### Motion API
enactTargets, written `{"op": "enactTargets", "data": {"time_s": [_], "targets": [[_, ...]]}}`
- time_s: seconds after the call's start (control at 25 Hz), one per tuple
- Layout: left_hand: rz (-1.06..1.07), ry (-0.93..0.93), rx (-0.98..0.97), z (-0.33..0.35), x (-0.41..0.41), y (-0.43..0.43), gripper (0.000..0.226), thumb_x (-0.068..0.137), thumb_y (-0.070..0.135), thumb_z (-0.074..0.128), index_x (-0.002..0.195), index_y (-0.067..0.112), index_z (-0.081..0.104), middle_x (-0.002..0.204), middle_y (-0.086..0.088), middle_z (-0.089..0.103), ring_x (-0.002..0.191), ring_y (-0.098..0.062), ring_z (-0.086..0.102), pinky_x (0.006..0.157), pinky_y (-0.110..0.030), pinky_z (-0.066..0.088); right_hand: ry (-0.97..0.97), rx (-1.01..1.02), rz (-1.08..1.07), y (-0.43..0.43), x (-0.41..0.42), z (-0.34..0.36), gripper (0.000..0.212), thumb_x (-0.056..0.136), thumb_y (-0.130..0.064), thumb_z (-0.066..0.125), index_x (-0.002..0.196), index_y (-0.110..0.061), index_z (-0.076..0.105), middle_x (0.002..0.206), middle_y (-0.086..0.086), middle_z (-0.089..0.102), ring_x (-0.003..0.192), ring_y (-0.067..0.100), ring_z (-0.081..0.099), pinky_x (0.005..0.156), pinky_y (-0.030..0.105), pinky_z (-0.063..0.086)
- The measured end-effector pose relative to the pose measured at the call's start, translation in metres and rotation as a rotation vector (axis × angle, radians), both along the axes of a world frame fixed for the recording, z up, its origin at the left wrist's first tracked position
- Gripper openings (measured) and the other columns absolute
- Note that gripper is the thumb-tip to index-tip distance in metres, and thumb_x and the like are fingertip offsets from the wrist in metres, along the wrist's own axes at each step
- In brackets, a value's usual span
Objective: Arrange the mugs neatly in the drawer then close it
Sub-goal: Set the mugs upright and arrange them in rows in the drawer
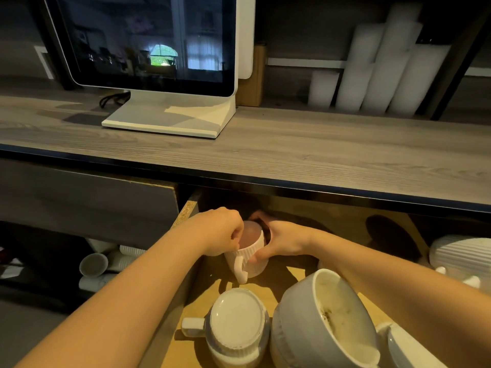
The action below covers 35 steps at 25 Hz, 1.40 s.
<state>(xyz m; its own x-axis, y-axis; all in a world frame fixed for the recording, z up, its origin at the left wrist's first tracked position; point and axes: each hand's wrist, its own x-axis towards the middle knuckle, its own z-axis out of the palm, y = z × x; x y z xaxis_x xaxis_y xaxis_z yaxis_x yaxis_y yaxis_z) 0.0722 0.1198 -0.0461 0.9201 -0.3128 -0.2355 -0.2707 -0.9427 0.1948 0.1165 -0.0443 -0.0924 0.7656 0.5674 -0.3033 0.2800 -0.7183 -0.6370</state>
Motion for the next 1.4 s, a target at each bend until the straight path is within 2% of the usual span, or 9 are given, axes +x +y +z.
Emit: {"op": "enactTargets", "data": {"time_s": [0.12,0.24,0.36,0.56,0.68,1.0,1.2,1.28,1.4], "targets": [[0.069,-0.005,-0.008,-0.002,0.003,0.003,0.03,0.086,0.024,0.062,0.113,0.016,0.051,0.114,-0.005,0.054,0.092,-0.017,0.054,0.068,-0.02,0.041,0.02,0.012,0.013,0.004,0.003,-0.004,0.073,0.079,-0.028,0.073,0.137,-0.022,0.029,0.119,0.001,0.054,0.104,0.013,0.051,0.091,0.025,0.045],[0.123,0.047,0.007,-0.006,0.006,0.004,0.06,0.086,0.029,0.064,0.136,0.013,0.035,0.128,-0.008,0.049,0.106,-0.023,0.055,0.078,-0.025,0.045,0.073,-0.062,0.043,0.001,0.007,-0.003,0.06,0.08,-0.028,0.072,0.131,-0.019,0.041,0.107,-0.003,0.055,0.102,0.013,0.053,0.089,0.023,0.044],[0.114,0.145,0.017,-0.01,0.007,0.005,0.053,0.088,0.031,0.061,0.133,0.012,0.041,0.12,-0.008,0.056,0.094,-0.02,0.057,0.074,-0.025,0.047,0.06,-0.097,0.056,-0.006,0.007,-0.007,0.072,0.073,-0.032,0.078,0.133,-0.022,0.039,0.118,0.002,0.059,0.109,0.019,0.057,0.098,0.034,0.048],[0.089,0.173,-0.01,-0.013,0.008,0.007,0.047,0.086,0.03,0.064,0.127,0.013,0.048,0.117,-0.008,0.058,0.101,-0.023,0.059,0.088,-0.032,0.053,-0.048,-0.137,0.109,-0.005,0.007,-0.003,0.088,0.07,-0.034,0.08,0.138,-0.026,0.025,0.122,0.001,0.056,0.111,0.018,0.055,0.097,0.036,0.049],[0.097,0.162,-0.016,-0.015,0.01,0.007,0.043,0.087,0.027,0.063,0.125,0.013,0.048,0.116,-0.008,0.059,0.1,-0.022,0.06,0.086,-0.03,0.052,-0.052,-0.149,0.121,-0.002,0.006,-0.002,0.078,0.072,-0.032,0.079,0.135,-0.022,0.035,0.121,0.003,0.057,0.111,0.021,0.056,0.097,0.038,0.049],[0.126,0.125,-0.024,-0.02,0.012,0.01,0.038,0.092,0.021,0.056,0.128,0.014,0.047,0.119,-0.008,0.058,0.102,-0.022,0.06,0.087,-0.029,0.053,-0.04,-0.185,0.063,0.007,0.006,-0.003,0.054,0.081,-0.032,0.071,0.128,-0.019,0.049,0.11,0.002,0.06,0.102,0.019,0.058,0.088,0.028,0.048],[0.119,0.107,0.046,-0.013,0.002,-0.003,0.038,0.097,0.024,0.047,0.132,0.011,0.044,0.118,-0.009,0.058,0.092,-0.017,0.058,0.074,-0.022,0.046,-0.051,-0.235,0.019,-0.017,0.003,0.03,0.062,0.089,-0.039,0.058,0.143,-0.025,0.031,0.141,0.004,0.048,0.125,0.023,0.049,0.103,0.035,0.04],[0.098,0.015,0.031,-0.009,-0.005,-0.014,0.042,0.096,0.026,0.046,0.137,0.016,0.039,0.127,-0.007,0.054,0.102,-0.018,0.057,0.08,-0.023,0.048,-0.072,-0.333,-0.01,-0.039,-0.002,0.043,0.052,0.092,-0.038,0.052,0.14,-0.025,0.037,0.141,0.002,0.049,0.126,0.022,0.049,0.102,0.034,0.04],[0.046,-0.097,-0.079,-0.004,-0.014,-0.03,0.044,0.096,0.028,0.047,0.138,0.022,0.038,0.136,-0.002,0.05,0.118,-0.021,0.054,0.092,-0.03,0.051,-0.127,-0.466,-0.087,-0.07,-0.017,0.052,0.043,0.094,-0.035,0.05,0.134,-0.02,0.047,0.13,0.003,0.057,0.116,0.021,0.055,0.095,0.031,0.045]]}}
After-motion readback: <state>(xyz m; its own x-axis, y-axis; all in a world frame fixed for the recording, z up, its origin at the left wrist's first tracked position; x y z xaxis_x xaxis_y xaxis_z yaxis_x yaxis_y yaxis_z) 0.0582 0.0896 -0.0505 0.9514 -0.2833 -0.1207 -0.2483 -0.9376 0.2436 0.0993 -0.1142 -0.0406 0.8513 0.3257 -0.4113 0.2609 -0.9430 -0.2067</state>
